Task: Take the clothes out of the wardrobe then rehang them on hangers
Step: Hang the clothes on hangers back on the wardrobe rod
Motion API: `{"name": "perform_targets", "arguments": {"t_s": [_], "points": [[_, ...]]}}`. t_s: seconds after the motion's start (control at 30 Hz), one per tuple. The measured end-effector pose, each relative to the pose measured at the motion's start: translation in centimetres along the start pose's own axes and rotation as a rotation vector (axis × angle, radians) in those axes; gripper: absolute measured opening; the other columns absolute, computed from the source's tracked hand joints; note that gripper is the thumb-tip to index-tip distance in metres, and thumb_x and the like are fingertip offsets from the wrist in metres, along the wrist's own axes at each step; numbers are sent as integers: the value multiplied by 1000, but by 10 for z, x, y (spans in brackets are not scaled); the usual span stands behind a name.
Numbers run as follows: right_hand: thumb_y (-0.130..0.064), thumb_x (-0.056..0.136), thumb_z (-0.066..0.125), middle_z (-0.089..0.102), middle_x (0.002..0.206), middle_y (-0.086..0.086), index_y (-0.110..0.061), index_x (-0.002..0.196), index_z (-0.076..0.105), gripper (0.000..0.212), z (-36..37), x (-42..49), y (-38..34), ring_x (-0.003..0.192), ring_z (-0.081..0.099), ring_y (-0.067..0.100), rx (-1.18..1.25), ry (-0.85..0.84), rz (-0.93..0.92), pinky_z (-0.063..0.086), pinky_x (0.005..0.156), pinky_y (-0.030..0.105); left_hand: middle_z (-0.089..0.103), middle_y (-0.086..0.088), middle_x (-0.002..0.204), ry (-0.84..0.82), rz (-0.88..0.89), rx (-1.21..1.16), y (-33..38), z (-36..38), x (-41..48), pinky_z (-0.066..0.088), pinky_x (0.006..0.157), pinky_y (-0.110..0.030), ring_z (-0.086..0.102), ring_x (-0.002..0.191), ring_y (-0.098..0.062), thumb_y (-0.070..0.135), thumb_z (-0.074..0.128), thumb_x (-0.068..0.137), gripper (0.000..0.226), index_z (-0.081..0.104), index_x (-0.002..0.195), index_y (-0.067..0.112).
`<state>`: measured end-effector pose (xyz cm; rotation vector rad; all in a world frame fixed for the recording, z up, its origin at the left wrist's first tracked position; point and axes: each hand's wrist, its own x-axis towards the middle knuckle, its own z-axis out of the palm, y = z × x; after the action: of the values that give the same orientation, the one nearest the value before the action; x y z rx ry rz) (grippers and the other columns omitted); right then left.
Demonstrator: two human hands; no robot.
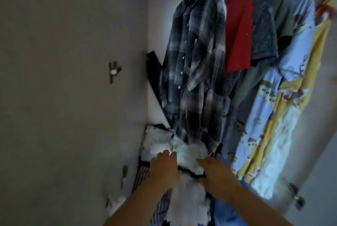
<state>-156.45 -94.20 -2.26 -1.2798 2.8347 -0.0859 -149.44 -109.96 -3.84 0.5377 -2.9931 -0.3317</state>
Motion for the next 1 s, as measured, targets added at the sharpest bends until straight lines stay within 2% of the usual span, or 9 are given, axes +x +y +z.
{"name": "perform_targets", "arguments": {"t_s": [0.13,0.23,0.33,0.43,0.53,0.7,1.0], "points": [[-32,96,44,34,145,3,-22,147,23,55,32,-72,-55,132,33,21,0,-79,-113,29,108,30,27,-12,149,-130,-91,47,-12,32,-120,26,111,-37,28,137,-27,34,44,96,60,20,147,13],[-29,95,44,38,141,1,-22,145,28,52,51,-120,-101,126,38,18,31,-109,-221,32,101,26,37,-10,142,-173,-224,41,-26,44,-210,33,103,-37,39,127,-27,36,48,93,57,30,142,14],[-29,94,46,38,142,-1,-26,144,27,54,68,-155,-155,125,40,18,75,-196,-338,35,100,27,40,-6,138,-201,-350,34,-51,45,-297,34,101,-37,41,124,-26,39,50,91,60,28,143,18],[-27,94,45,38,141,-1,-24,145,27,54,79,-184,-217,127,39,19,77,-258,-496,36,100,30,44,-3,136,-158,-520,13,-88,36,-380,36,102,-36,44,123,-23,40,52,91,56,34,139,19],[-28,95,47,37,141,-3,-27,145,26,55,88,-213,-281,128,36,17,123,-302,-619,34,102,26,37,-1,143,-113,-703,20,-126,23,-460,31,107,-34,38,129,-21,42,48,93,57,29,142,20],[-34,96,45,35,143,-6,-28,146,24,55,96,-260,-403,130,34,15,85,-296,-868,30,105,25,27,0,148,-25,-987,25,-177,0,-600,21,111,-34,28,135,-20,42,45,95,60,19,145,22],[-35,93,48,39,139,-7,-27,144,28,56,108,-371,-654,127,38,14,-17,-275,-1244,31,101,23,29,1,148,117,-1425,-26,-246,-37,-871,22,110,-34,29,135,-20,39,46,95,60,20,146,22]]}}
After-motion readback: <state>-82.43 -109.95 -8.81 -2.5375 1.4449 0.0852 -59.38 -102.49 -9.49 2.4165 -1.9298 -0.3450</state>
